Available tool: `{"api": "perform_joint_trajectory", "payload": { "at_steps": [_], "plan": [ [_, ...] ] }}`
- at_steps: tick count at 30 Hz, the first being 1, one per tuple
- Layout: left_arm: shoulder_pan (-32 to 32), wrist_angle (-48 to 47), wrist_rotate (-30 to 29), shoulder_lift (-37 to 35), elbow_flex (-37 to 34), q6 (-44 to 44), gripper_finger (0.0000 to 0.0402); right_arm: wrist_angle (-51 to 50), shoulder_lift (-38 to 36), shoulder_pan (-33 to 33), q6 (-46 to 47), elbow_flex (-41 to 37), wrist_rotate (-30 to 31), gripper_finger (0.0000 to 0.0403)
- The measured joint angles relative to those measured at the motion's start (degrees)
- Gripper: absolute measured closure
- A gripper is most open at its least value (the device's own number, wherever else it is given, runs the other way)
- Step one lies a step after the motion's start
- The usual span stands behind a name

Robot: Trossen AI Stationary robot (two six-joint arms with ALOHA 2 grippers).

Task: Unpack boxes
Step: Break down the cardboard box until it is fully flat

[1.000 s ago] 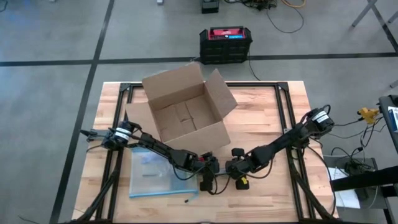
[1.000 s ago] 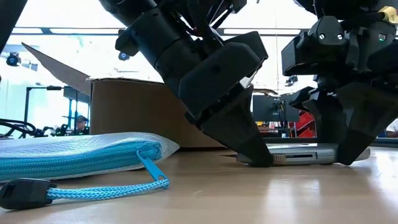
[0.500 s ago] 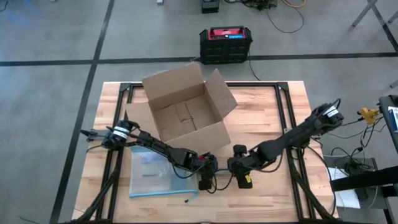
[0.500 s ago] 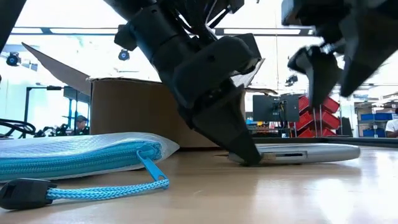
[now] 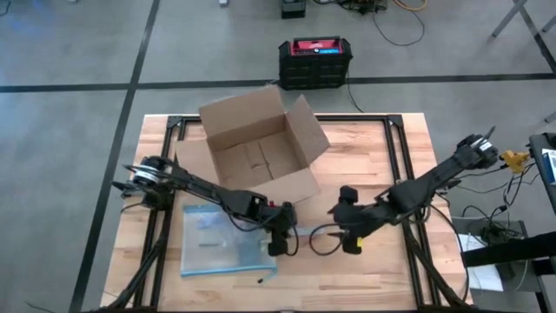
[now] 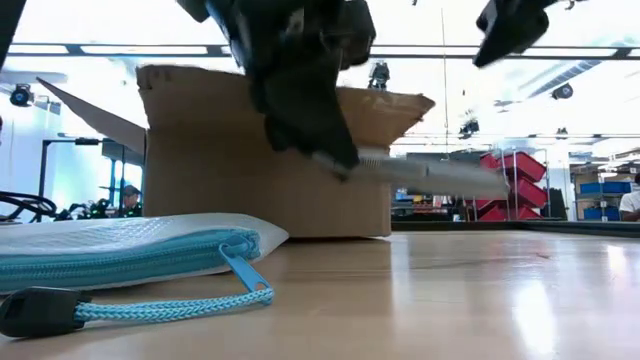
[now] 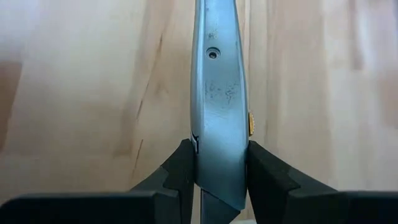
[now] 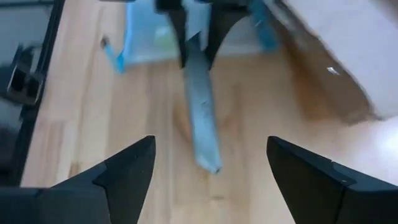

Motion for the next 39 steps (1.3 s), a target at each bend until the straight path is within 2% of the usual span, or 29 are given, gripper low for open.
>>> {"api": "perform_joint_trajectory", "payload": {
  "at_steps": [7,15,18,21,24,31,36,39],
  "plan": [
    [0.8,0.9,7.6,-5.0,0.1,-6.4,0.031,-0.7,-5.8,1.8,-0.6,0.0,7.1,0.0098],
    [0.7,4.1,17.3,-9.6,0.1,-14.2,0.031,0.4,-14.1,1.8,-1.9,1.5,9.4,0.0112],
    [0.7,7.5,20.2,-12.0,0.1,-17.0,0.031,0.8,-15.6,1.8,-3.3,2.7,10.0,0.0117],
    [1.3,15.1,24.6,-14.3,0.1,-20.5,0.031,0.8,-15.8,1.7,-5.4,3.4,10.0,0.0123],
    [3.4,19.0,27.0,-17.4,0.3,-22.9,0.031,1.2,-15.2,1.0,-8.3,4.3,10.2,0.0128],
    [11.9,16.8,29.2,-23.9,0.3,-20.1,0.031,2.8,-14.3,-2.0,-15.4,9.6,10.3,0.0143],
    [19.0,17.8,37.5,-24.6,0.3,-20.1,0.031,5.7,-11.5,-7.0,-21.0,10.5,9.4,0.0151],
    [22.0,21.0,44.5,-23.6,0.2,-21.3,0.031,10.6,-9.2,-11.8,-23.2,9.6,4.5,0.0156]
  ]
}}
